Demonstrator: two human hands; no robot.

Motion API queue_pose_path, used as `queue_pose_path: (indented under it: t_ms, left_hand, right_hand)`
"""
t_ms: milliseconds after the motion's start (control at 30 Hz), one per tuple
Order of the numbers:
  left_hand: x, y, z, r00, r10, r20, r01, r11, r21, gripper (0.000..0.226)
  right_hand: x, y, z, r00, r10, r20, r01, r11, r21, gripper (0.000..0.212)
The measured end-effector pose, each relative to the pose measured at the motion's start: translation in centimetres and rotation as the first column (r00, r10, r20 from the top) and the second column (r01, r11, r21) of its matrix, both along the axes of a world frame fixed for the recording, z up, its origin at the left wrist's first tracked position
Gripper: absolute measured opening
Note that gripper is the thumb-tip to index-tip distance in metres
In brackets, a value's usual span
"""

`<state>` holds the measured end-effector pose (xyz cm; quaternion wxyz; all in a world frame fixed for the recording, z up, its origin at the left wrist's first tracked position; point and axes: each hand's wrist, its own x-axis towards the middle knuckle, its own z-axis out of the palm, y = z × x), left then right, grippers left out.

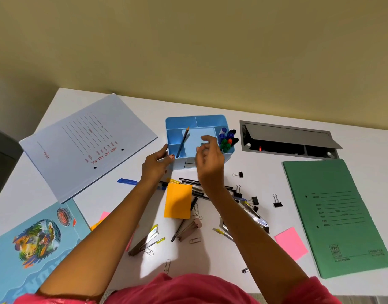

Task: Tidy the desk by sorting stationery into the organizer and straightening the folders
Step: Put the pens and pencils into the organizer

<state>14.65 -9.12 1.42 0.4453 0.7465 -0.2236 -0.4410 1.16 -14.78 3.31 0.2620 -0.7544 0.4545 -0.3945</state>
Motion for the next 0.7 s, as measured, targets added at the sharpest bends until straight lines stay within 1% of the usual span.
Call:
queue_pose_path:
  t_ms: [33, 67, 133, 233, 300, 367, 500, 600, 700]
  left_hand:
    - [0.0, 0.0, 0.0, 1.000, -0.003, 0.000, 0.003, 1.000, -0.001, 0.052]
    - [0.1, 0.0, -0.1, 1.000, -0.006, 0.000, 0.006, 1.000, -0.002, 0.052]
    - [0.2, 0.1, -0.1, 1.000, -0.011, -0.006, 0.011, 1.000, -0.005, 0.051]
    - [0.2, 0.2, -0.2, 1.000, -0.012, -0.013, 0.012, 1.000, -0.005, 0.052]
    - [0.2, 0.2, -0.2, 1.000, -0.012, -0.017, 0.012, 1.000, -0.003, 0.052]
    - [0.2, 0.3, -0.2, 1.000, -0.016, -0.015, 0.016, 1.000, -0.005, 0.052]
    - [0.3, 0.3, -0.1, 1.000, -0.022, -0.008, 0.022, 1.000, -0.006, 0.052]
    - [0.2, 0.3, -0.1, 1.000, -0.018, -0.007, 0.018, 1.000, -0.006, 0.052]
    - [0.1, 0.3, 0.0, 1.000, -0.019, -0.001, 0.019, 1.000, -0.007, 0.052]
  right_hand:
    - [-0.7, 0.3, -0.4, 1.000, -0.022, 0.006, 0.023, 1.000, -0.022, 0.016]
    - [-1.5, 0.6, -0.9, 0.999, -0.044, -0.008, 0.044, 0.999, -0.004, 0.014]
    - [-3.4, 1.1, -2.3, 0.996, -0.043, -0.075, 0.049, 0.996, 0.075, 0.010]
    - [-6.5, 1.8, -5.1, 0.959, 0.067, -0.275, -0.021, 0.986, 0.165, 0.010]
    - [-8.0, 2.0, -6.5, 0.903, 0.103, -0.416, -0.016, 0.979, 0.206, 0.017]
    - [-8.8, 2.3, -7.3, 0.853, 0.122, -0.508, -0.017, 0.979, 0.205, 0.026]
    - [-9.7, 2.7, -7.7, 0.820, 0.132, -0.557, -0.049, 0.986, 0.161, 0.027]
    - [-9.6, 2.5, -7.6, 0.789, 0.104, -0.605, -0.008, 0.987, 0.159, 0.021]
    - [-9.5, 2.0, -7.7, 0.739, 0.096, -0.667, 0.005, 0.989, 0.148, 0.017]
